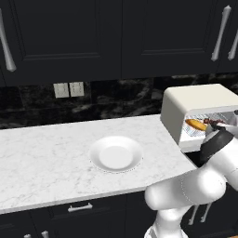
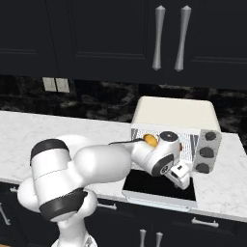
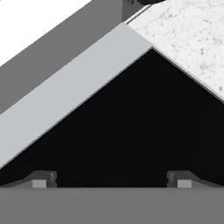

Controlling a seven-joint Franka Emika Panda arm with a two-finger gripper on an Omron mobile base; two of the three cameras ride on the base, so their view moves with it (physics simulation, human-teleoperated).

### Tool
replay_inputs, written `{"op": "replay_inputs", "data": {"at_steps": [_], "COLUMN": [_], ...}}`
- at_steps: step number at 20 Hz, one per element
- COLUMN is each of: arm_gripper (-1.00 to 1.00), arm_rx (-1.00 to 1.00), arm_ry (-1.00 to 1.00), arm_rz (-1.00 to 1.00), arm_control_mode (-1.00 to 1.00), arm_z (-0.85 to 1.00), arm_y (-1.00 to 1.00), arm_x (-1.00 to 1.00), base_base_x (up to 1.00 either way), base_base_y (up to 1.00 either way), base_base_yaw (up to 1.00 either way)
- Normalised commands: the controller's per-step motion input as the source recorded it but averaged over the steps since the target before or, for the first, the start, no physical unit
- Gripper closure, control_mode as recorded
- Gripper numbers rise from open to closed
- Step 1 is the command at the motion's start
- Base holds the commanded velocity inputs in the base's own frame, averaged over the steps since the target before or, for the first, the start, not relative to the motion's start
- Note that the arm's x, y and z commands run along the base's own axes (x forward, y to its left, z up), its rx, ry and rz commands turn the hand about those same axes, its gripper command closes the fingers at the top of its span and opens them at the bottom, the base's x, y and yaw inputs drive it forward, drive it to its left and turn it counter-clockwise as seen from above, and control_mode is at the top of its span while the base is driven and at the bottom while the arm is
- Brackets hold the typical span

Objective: Pick up the kebab skewer and baguette bread, and place them inside the toaster oven. Close the toaster oven door and start by setting the timer.

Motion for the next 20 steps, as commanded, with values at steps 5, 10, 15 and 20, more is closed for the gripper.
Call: {"op": "replay_inputs", "data": {"at_steps": [5,10,15,20], "arm_gripper": [-1.00,-1.00,-1.00,-1.00], "arm_rx": [0.00,0.00,0.00,0.00], "arm_ry": [-0.01,-0.02,-0.05,-0.17], "arm_rz": [-0.17,-0.15,-0.07,0.00], "arm_control_mode": [-1.00,-1.00,-1.00,-1.00], "arm_z": [-0.03,-0.05,-0.05,0.07], "arm_y": [0.01,0.01,0.00,0.00], "arm_x": [0.67,0.45,-0.15,-0.92], "base_base_x": [0.00,0.00,0.00,0.00], "base_base_y": [0.00,0.00,0.00,0.00], "base_base_yaw": [0.00,0.00,0.00,0.00]}}
